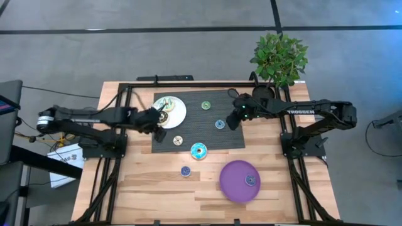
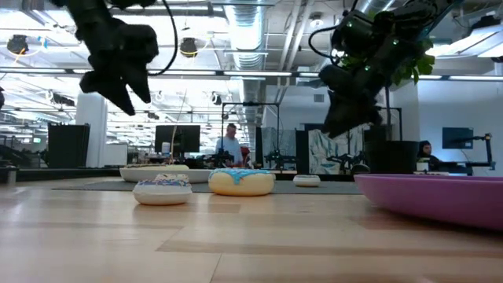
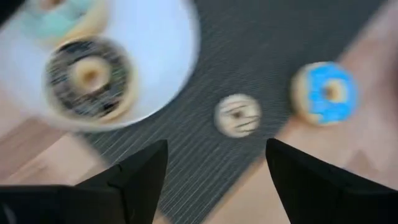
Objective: Pick & Place donuts
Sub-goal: Put the small green donut on the purple plate
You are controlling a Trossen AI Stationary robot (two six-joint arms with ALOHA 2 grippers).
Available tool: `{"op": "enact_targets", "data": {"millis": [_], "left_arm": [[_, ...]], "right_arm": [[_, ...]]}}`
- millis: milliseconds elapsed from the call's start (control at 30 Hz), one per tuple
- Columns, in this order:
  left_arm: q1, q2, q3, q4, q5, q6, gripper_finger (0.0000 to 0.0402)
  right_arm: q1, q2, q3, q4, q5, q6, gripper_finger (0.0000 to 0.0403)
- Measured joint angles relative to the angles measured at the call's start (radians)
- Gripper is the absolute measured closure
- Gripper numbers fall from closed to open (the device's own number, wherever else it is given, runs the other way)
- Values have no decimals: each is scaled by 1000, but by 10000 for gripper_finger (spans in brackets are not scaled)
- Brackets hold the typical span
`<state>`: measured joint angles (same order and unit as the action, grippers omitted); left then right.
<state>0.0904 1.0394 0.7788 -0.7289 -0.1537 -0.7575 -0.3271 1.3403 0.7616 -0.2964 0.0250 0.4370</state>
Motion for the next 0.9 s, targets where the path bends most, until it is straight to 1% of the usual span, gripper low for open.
{"op": "enact_targets", "data": {"millis": [100, 200, 367, 400, 467, 533, 633, 800, 900], "left_arm": [[-59, -81, -103, 191, -4, 47, 136], [-81, -158, -184, 286, -10, 64, 136], [-84, -290, -272, 286, 2, 77, 136], [-84, -317, -281, 272, 8, 88, 136], [-84, -366, -295, 253, 10, 112, 136], [-83, -418, -305, 230, 3, 150, 136], [-83, -485, -308, 208, -20, 221, 136], [-83, -589, -308, 166, -73, 316, 136], [-83, -645, -308, 144, -103, 347, 136]], "right_arm": [[0, 0, 0, 65, 0, 0, 285], [0, 0, 0, 151, -6, 3, 285], [0, 6, 17, 421, -19, 6, 285], [0, 9, 41, 443, -4, -3, 285], [13, 46, 124, 438, 60, -50, 285], [24, 103, 229, 325, 123, -89, 285], [24, 237, 443, 140, 172, -102, 285], [-6, 511, 794, -308, 175, -18, 282], [-34, 658, 985, -556, 158, 16, 271]]}}
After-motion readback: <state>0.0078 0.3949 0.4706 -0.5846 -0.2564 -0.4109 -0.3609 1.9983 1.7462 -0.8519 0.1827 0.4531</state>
